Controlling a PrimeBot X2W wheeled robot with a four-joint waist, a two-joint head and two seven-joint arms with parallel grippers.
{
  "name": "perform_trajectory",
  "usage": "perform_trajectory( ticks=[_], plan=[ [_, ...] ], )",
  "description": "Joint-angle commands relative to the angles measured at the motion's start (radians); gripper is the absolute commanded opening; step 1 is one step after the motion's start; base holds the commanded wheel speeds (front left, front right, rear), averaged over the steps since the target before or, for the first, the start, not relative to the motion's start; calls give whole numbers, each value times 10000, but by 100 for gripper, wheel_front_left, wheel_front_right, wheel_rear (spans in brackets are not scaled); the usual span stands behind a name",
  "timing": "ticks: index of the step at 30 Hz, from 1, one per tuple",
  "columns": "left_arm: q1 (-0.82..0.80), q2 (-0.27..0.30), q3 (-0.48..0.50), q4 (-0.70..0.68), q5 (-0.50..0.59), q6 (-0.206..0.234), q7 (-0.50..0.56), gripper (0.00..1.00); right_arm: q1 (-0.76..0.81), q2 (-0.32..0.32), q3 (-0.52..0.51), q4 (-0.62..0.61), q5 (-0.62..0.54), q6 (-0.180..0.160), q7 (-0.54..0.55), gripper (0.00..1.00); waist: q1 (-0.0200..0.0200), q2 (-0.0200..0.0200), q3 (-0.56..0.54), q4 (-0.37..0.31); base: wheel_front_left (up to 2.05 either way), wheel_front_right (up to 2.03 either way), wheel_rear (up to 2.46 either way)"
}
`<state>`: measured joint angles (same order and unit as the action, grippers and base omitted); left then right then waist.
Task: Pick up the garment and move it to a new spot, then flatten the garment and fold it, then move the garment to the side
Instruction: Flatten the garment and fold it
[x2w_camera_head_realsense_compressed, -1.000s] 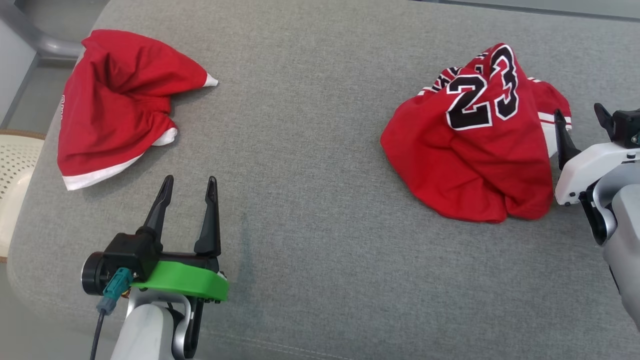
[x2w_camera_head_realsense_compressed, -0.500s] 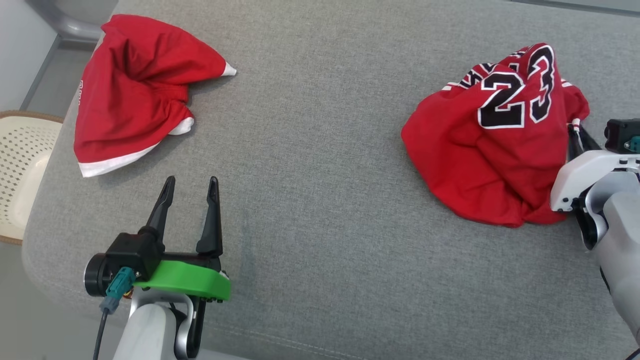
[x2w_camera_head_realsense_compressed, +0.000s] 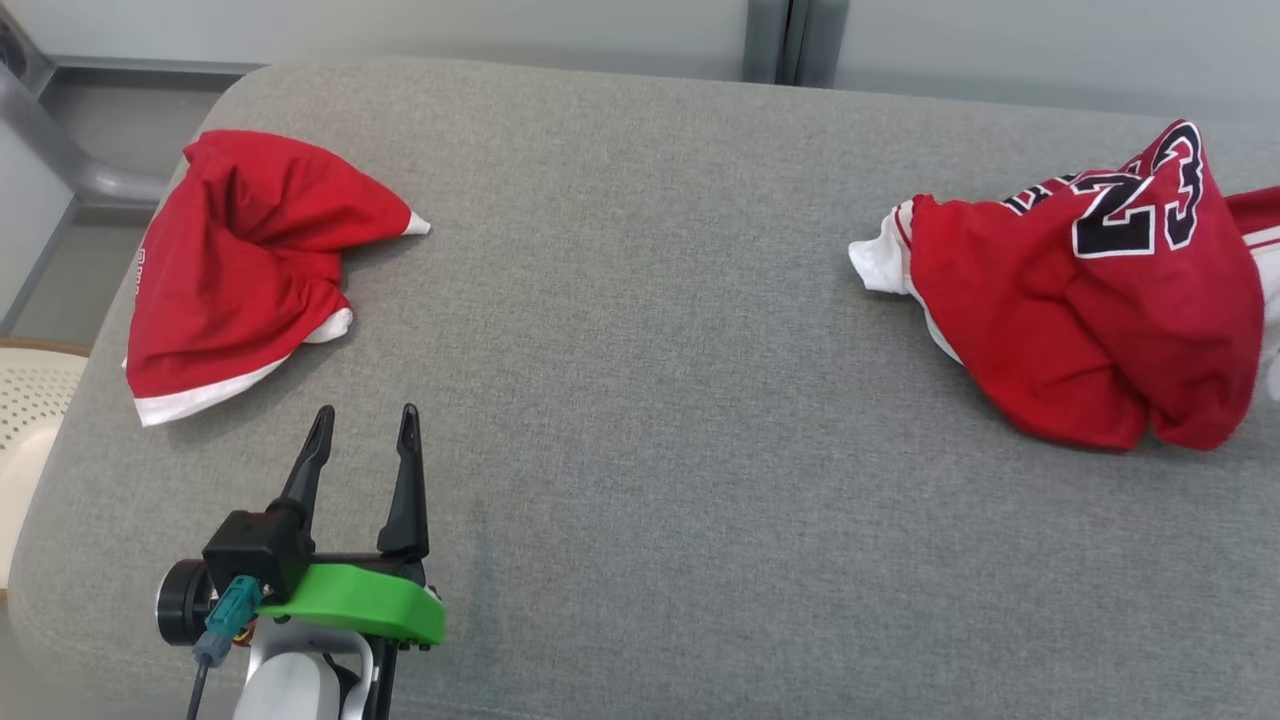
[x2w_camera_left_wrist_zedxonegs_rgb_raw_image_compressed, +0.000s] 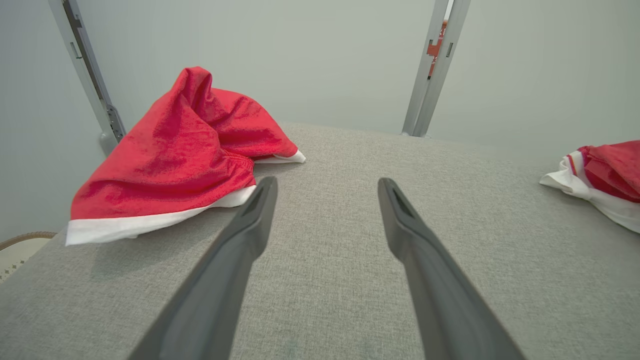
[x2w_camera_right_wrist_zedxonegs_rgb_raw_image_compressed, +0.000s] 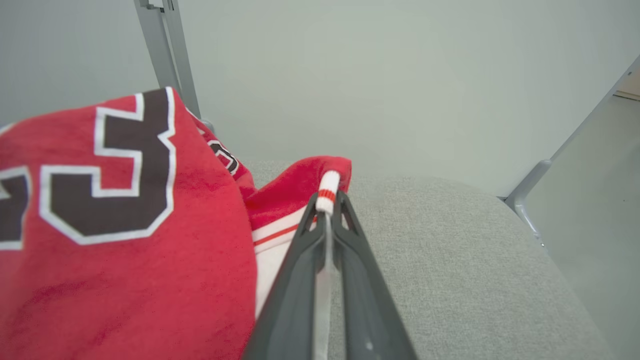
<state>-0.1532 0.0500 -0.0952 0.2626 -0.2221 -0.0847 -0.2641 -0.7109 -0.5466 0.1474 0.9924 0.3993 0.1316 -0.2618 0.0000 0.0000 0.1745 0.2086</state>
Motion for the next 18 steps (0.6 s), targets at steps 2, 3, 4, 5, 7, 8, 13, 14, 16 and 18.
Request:
perform_trajectory(
  ticks=[2, 3, 4, 5, 7, 8, 13, 14, 16, 18],
  plan=[
    [215, 11, 86, 38, 139, -48, -4, 100, 84, -102, -170, -507, -266, -17, -40, 0, 0, 0, -593, -357, 0, 0, 0],
    [281, 11, 97, 57, 143, -61, -4, 100, 68, -81, -206, -750, -365, -17, -40, 0, 0, 0, -698, -381, 0, 0, 0],
    [335, 11, 95, 65, 139, -65, -4, 100, 62, -20, -228, -972, -471, -17, -39, 0, 0, 0, -785, -395, 0, 0, 0],
    [365, 11, 82, 59, 122, -69, -4, 100, 49, 54, -242, -1209, -570, -17, -41, 0, 0, 0, -865, -399, 0, 0, 0],
    [452, 11, 49, 81, 88, -81, -4, 100, 89, 345, -121, -1789, -801, -17, -40, 0, 0, 0, -1038, -388, 0, 0, 0],
    [495, 11, 36, 84, 70, -90, -4, 100, 132, 495, -46, -2026, -882, -17, -38, 0, 0, 0, -1114, -369, 0, 0, 0],
    [674, 13, 80, 100, 85, -116, -4, 100, 386, 1424, 745, -3232, -1264, -17, -39, 0, 0, 0, -1434, -151, 0, 0, 0],
    [708, 13, 72, 104, 100, -131, -4, 100, 435, 1583, 915, -3405, -1272, -17, -39, 0, 0, 0, -1476, -86, 0, 0, 0],
    [767, 13, 92, 107, 127, -136, -4, 100, 589, 1970, 1334, -3759, -1225, -17, -39, 0, 0, 0, -1560, 54, 0, 0, 0],
    [832, 14, 132, 115, 168, -152, -4, 100, 766, 2327, 1727, -4066, -1111, -17, -39, 0, 0, 0, -1615, 179, 0, 0, 0]
  ],
)
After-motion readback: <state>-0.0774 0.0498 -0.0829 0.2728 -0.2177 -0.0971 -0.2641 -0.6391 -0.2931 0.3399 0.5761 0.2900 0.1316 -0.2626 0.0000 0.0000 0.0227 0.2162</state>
